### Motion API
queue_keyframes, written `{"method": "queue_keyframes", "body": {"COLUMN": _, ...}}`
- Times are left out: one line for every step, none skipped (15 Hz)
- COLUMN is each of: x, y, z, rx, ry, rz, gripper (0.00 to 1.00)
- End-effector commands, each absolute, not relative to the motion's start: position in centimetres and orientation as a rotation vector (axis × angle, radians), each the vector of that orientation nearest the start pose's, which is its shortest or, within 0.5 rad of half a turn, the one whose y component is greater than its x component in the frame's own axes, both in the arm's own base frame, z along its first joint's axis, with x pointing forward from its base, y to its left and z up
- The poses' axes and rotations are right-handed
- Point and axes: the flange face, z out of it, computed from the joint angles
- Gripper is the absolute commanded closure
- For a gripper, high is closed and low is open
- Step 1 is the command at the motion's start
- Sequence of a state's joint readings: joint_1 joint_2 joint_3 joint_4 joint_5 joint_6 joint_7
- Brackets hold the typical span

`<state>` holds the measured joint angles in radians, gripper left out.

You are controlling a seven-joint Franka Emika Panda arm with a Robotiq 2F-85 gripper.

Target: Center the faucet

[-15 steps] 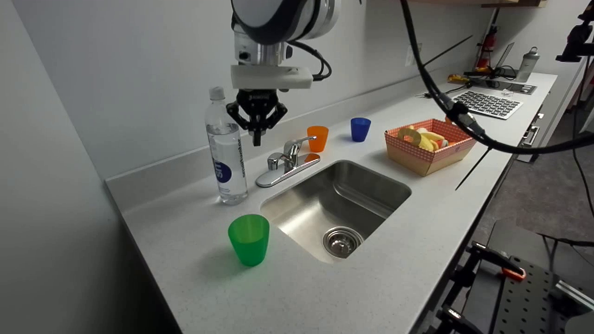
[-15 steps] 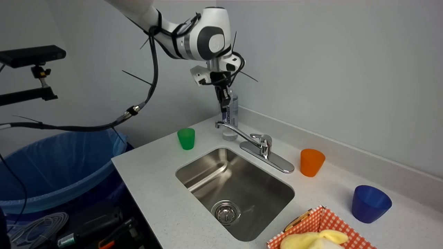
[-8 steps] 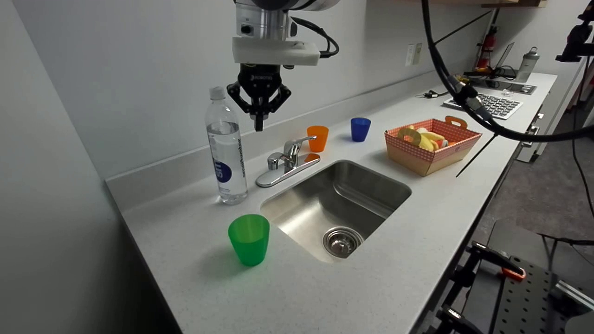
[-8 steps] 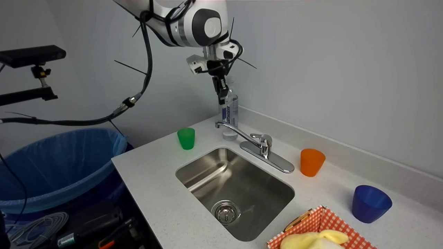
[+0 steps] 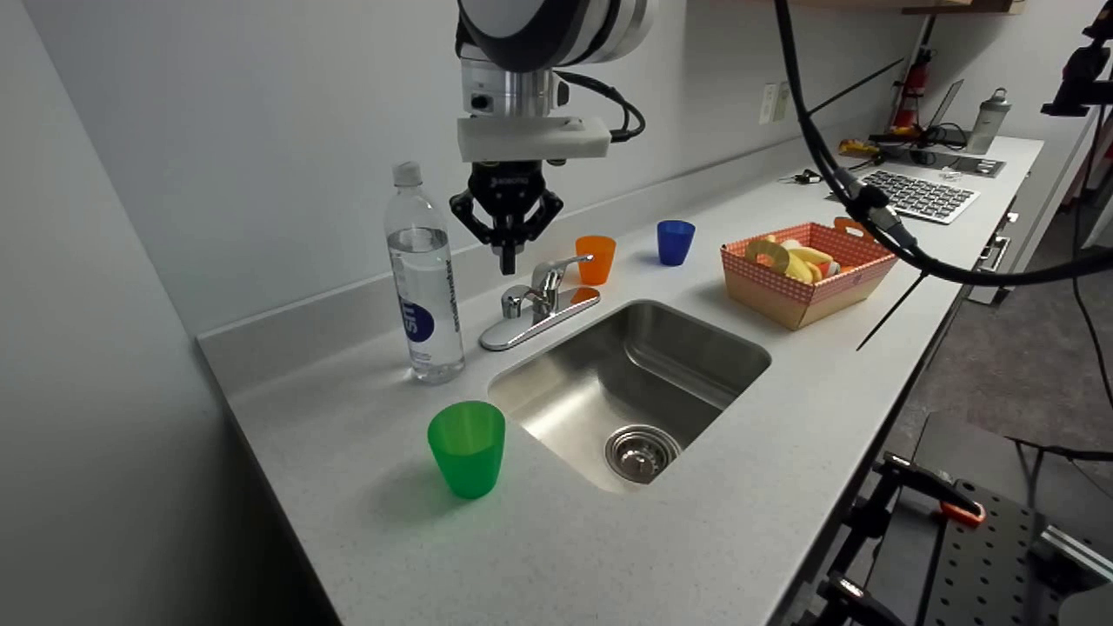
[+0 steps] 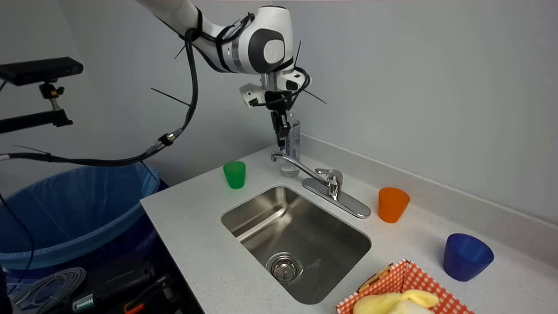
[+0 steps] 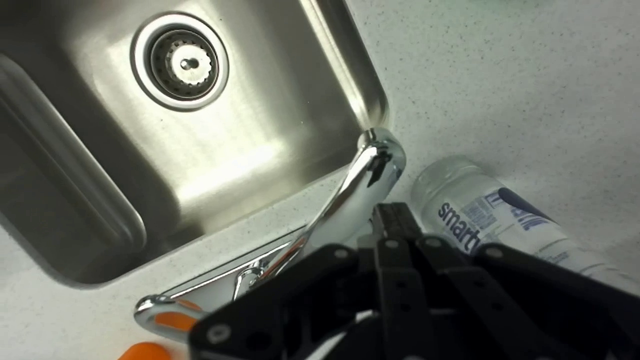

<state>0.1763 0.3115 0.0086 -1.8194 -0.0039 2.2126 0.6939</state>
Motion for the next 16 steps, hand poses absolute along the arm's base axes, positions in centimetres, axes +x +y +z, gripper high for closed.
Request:
{"method": "queue_keyframes", "body": {"x": 62.7, "y": 10.8, "z": 37.0, "rx": -2.986, "ry": 0.799, "rz": -0.108, "gripper": 1.0}}
{"method": "queue_keyframes", "body": {"x": 62.7, "y": 10.7, "z": 36.8, "rx": -2.978, "ry": 0.813, "rz": -0.118, "gripper": 1.0}}
{"method": "queue_keyframes", "body": {"x": 62.6, "y": 10.6, "z": 36.6, "rx": -2.971, "ry": 0.821, "rz": -0.12, "gripper": 1.0}}
{"method": "queue_keyframes", "body": {"x": 62.6, "y": 10.5, "z": 36.4, "rx": -2.965, "ry": 0.827, "rz": -0.121, "gripper": 1.0}}
{"method": "queue_keyframes", "body": {"x": 62.5, "y": 10.5, "z": 36.2, "rx": -2.952, "ry": 0.829, "rz": -0.127, "gripper": 1.0}}
{"method": "queue_keyframes", "body": {"x": 62.6, "y": 10.5, "z": 36.1, "rx": -2.934, "ry": 0.839, "rz": -0.139, "gripper": 1.0}}
{"method": "queue_keyframes", "body": {"x": 62.6, "y": 10.5, "z": 35.9, "rx": -2.923, "ry": 0.845, "rz": -0.145, "gripper": 1.0}}
{"method": "queue_keyframes", "body": {"x": 62.6, "y": 10.6, "z": 35.7, "rx": -2.911, "ry": 0.851, "rz": -0.159, "gripper": 1.0}}
{"method": "queue_keyframes", "body": {"x": 62.7, "y": 10.7, "z": 35.7, "rx": -2.903, "ry": 0.848, "rz": -0.172, "gripper": 1.0}}
{"method": "queue_keyframes", "body": {"x": 62.7, "y": 10.8, "z": 35.5, "rx": -2.898, "ry": 0.848, "rz": -0.185, "gripper": 1.0}}
{"method": "queue_keyframes", "body": {"x": 62.7, "y": 11.1, "z": 35.3, "rx": -2.898, "ry": 0.849, "rz": -0.194, "gripper": 1.0}}
{"method": "queue_keyframes", "body": {"x": 62.6, "y": 11.3, "z": 35.1, "rx": -2.896, "ry": 0.848, "rz": -0.202, "gripper": 1.0}}
{"method": "queue_keyframes", "body": {"x": 62.6, "y": 11.5, "z": 34.9, "rx": -2.894, "ry": 0.844, "rz": -0.207, "gripper": 1.0}}
{"method": "queue_keyframes", "body": {"x": 62.5, "y": 11.8, "z": 34.7, "rx": -2.888, "ry": 0.843, "rz": -0.211, "gripper": 1.0}}
{"method": "queue_keyframes", "body": {"x": 62.6, "y": 12.0, "z": 34.5, "rx": -2.89, "ry": 0.836, "rz": -0.213, "gripper": 1.0}}
{"method": "queue_keyframes", "body": {"x": 62.6, "y": 12.2, "z": 34.4, "rx": -2.889, "ry": 0.833, "rz": -0.217, "gripper": 1.0}}
